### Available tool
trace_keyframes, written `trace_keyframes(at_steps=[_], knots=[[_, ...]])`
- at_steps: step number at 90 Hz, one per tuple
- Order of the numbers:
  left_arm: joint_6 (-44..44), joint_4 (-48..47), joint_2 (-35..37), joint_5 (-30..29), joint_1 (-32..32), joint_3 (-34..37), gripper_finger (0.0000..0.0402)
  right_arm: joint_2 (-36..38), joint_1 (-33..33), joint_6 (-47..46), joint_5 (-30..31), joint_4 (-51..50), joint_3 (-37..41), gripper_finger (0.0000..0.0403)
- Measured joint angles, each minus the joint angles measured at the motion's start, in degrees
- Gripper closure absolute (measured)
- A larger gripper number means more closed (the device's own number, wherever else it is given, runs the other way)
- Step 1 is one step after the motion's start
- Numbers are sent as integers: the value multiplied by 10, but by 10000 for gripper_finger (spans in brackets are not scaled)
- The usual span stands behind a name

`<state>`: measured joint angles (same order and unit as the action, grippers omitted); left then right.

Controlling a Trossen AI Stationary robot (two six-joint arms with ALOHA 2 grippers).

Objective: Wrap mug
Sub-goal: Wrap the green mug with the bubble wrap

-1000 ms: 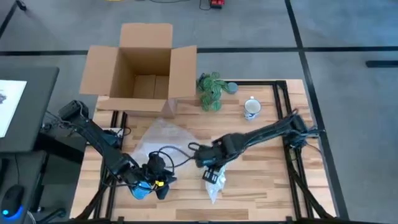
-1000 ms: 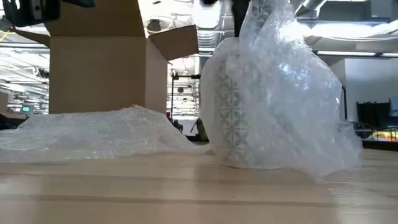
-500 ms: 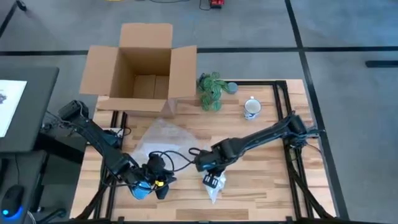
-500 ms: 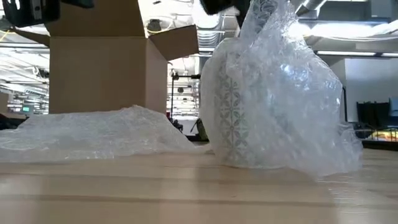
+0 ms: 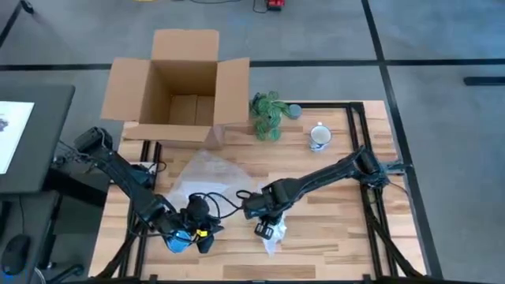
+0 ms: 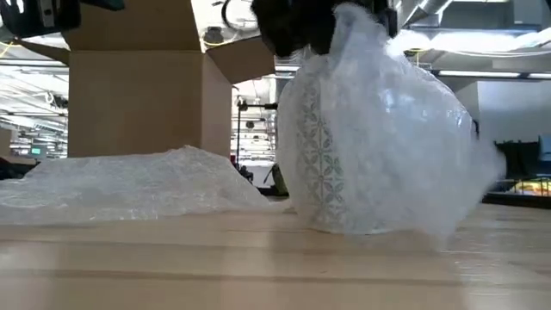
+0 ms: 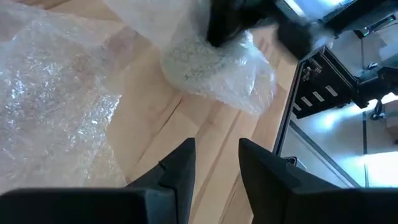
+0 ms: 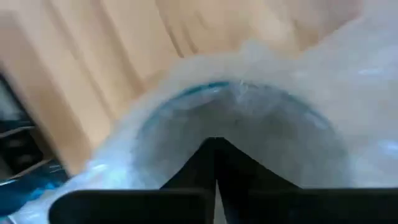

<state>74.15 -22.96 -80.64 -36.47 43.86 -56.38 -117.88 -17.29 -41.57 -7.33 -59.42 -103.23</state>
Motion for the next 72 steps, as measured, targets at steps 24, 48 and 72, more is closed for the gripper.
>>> trace_keyframes(at_steps=[24,48,72], knots=[[0,0,0,3,0,0,297,64,4,-4,-17,1,-6,403],[2,0,0,3,0,0,297,47,2,13,-75,-1,-7,403],[3,-3,0,3,-3,0,297,-25,0,32,-82,14,-7,403]])
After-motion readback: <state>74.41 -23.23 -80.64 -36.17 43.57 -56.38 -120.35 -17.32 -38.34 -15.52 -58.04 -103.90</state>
